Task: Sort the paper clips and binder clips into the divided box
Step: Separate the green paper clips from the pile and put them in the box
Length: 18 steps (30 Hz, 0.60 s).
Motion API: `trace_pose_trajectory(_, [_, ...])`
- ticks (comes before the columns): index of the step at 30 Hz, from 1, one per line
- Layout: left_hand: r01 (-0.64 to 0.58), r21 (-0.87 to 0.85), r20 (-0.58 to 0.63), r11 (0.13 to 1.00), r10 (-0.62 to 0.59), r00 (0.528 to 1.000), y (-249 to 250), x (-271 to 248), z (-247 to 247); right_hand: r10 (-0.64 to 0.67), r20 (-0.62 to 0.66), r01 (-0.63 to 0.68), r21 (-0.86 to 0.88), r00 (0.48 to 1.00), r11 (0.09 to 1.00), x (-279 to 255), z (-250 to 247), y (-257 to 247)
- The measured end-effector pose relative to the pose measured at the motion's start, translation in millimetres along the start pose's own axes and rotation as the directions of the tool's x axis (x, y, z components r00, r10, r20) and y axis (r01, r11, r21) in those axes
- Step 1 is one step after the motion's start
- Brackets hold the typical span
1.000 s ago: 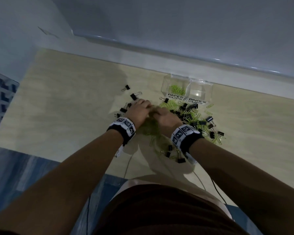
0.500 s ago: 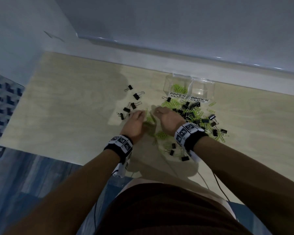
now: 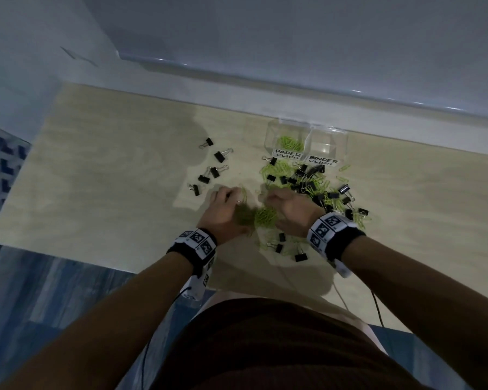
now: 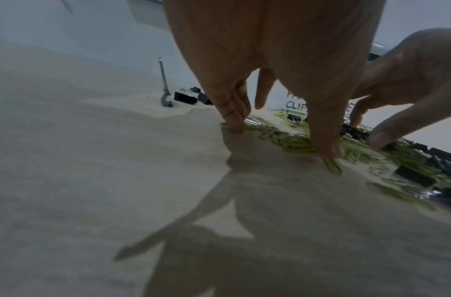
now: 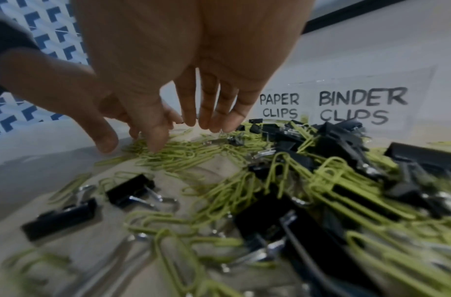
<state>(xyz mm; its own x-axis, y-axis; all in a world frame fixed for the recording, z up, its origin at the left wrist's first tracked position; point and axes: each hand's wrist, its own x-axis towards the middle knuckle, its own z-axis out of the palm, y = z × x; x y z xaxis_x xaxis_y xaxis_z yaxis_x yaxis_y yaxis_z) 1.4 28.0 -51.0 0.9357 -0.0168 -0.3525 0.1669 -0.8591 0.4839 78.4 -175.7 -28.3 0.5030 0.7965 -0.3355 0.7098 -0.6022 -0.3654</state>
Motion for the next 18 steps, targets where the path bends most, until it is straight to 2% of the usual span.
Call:
trace_pose_trajectory(3, [-0.059, 0.062, 0.012, 0.996, 0.059, 0.998, 10.3, 3.1, 5.9, 0.008, 0.081, -0.004, -0.046, 0.997, 0.999, 9.2, 7.8, -10.3])
trace_pose_trajectory(8, [-0.176, 0.075, -0.001, 0.981, 0.177, 0.984, 19.9, 3.0, 16.3, 0.068, -0.040, -0.069, -0.005, 0.997, 0.998, 9.3, 16.9, -16.6])
trace_pose_trajectory(12, [-0.263, 0.066, 0.019, 0.962, 0.263, 0.965, 20.0, 7.8, 23.9, 0.062, -0.087, -0.062, 0.002, 0.994, 0.998, 0.7, 19.4, -4.1])
trace_pose_trajectory(15, [-0.301, 0.133, 0.073, 0.944, 0.293, 0.953, 28.0, 14.0, 21.9, 0.087, -0.152, -0.075, 0.082, 0.985, 0.994, -8.7, 15.8, 2.5])
trace_pose_trajectory(17, [-0.318, 0.212, 0.127, 0.924, 0.297, 0.947, 35.8, 19.9, 15.6, 0.142, -0.225, -0.090, 0.225, 0.964, 0.970, -15.1, 12.0, 4.8])
trace_pose_trajectory(18, [-0.324, 0.245, 0.168, 0.914, 0.289, 0.943, 38.6, 23.7, 11.8, 0.213, -0.251, -0.127, 0.321, 0.944, 0.939, -17.9, 10.3, 6.1])
